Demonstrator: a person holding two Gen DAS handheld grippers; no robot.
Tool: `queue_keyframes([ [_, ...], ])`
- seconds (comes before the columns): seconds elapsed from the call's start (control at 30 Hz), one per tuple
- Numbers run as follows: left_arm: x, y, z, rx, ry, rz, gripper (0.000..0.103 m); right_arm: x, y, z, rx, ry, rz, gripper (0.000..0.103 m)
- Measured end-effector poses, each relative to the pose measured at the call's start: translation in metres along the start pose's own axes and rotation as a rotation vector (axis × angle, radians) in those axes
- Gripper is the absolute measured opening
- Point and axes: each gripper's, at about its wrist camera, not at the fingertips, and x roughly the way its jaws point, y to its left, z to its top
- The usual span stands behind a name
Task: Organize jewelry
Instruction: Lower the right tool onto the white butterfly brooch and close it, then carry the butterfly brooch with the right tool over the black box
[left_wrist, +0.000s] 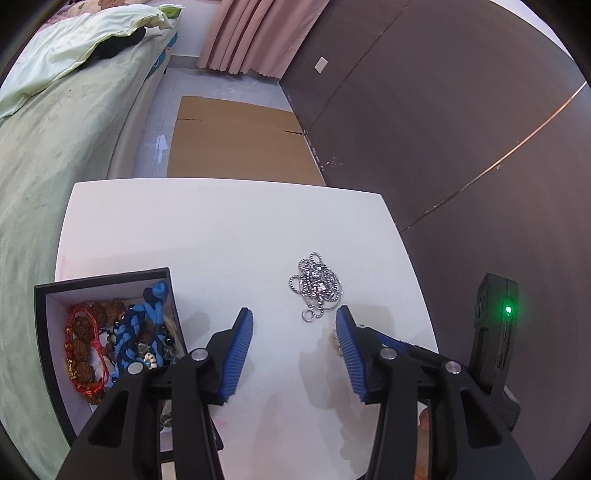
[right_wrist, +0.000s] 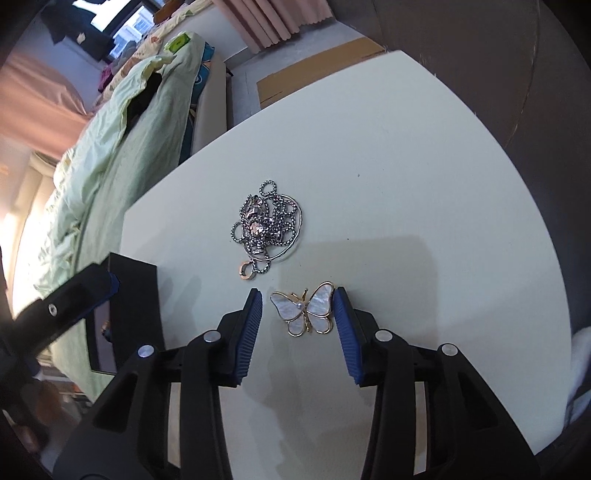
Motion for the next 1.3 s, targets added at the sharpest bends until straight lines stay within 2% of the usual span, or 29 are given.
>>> queue_keyframes([
  [0.23, -0.004, 0.003, 0.001, -0.016, -0.016, 0.009, 0.044, 0.007, 0.025, -0.008, -0.129, -0.027, -0.141, 0.039],
  [0.33, -0.007, 0.011, 0.004, -0.061, -0.013, -0.027, 0.044, 0.013, 0.035, -0.012, -0.179, -0.050, -0.206, 0.041],
  [0.5, -0.009, 0.022, 0.008, -0.105, -0.013, -0.026, 0.044, 0.020, 0.048, -0.019, -0.286, -0.084, -0.306, 0.040],
  [0.6, -0.007, 0.017, 0.008, -0.082, -0.011, -0.018, 0.044, 0.018, 0.042, -0.018, -0.266, -0.077, -0.276, 0.039],
  [0.7, 0.000, 0.006, 0.007, -0.048, 0.005, -0.015, 0.044, 0.003, 0.027, -0.011, -0.189, -0.093, -0.213, 0.039],
  [0.93, 0.027, -0.026, 0.001, 0.070, 0.021, 0.063, 0.044, -0.026, -0.017, 0.003, -0.019, -0.110, -0.079, 0.039],
  [1.23, 0.069, -0.057, -0.015, 0.250, 0.054, 0.182, 0.030, -0.059, -0.046, 0.006, 0.059, -0.160, -0.017, 0.039],
  [1.3, 0.077, -0.061, -0.020, 0.285, 0.068, 0.206, 0.029, -0.063, -0.048, 0.007, 0.062, -0.167, -0.007, 0.039],
])
